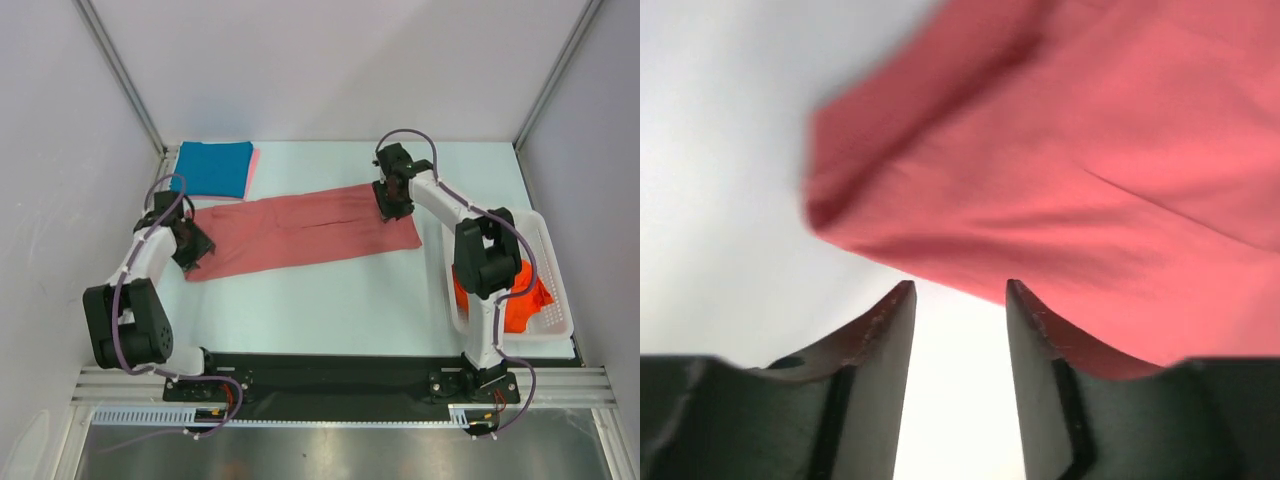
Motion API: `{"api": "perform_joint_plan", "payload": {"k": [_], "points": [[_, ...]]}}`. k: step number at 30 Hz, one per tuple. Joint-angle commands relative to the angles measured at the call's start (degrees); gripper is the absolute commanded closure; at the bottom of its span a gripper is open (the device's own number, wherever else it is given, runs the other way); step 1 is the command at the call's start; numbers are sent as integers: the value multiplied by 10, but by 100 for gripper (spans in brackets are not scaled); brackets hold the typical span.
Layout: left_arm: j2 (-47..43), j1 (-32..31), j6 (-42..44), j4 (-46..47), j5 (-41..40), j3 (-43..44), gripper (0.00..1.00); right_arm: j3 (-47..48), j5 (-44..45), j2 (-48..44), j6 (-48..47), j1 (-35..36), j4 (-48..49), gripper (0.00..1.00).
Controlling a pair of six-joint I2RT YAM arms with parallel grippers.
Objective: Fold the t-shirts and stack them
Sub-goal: Fold the tshirt
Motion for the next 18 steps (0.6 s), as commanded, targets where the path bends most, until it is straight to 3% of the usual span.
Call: {"api": "perform_joint_plan", "payload": {"k": [1,2,3,4,7,11,18], "points": [[-36,-59,-18,-8,-21,37,40,26,-23,-4,-96,-8,31,57],[-30,-63,-32,-13,-13,42,36,39,-32,15,-105,-12,27,48],[-24,-68,-48,-21,-4,58,35,59,-36,30,-112,-14,14,45],[-14,-73,-79,-28,-3,66,27,82,-50,40,-119,-14,13,42],[13,-73,-139,-43,13,85,0,87,-52,51,-159,-7,34,19],[76,-80,-200,-85,13,154,0,58,-114,38,-253,-4,67,4],[209,-118,-311,-233,-20,313,0,91,-237,72,-363,-6,24,0]]}}
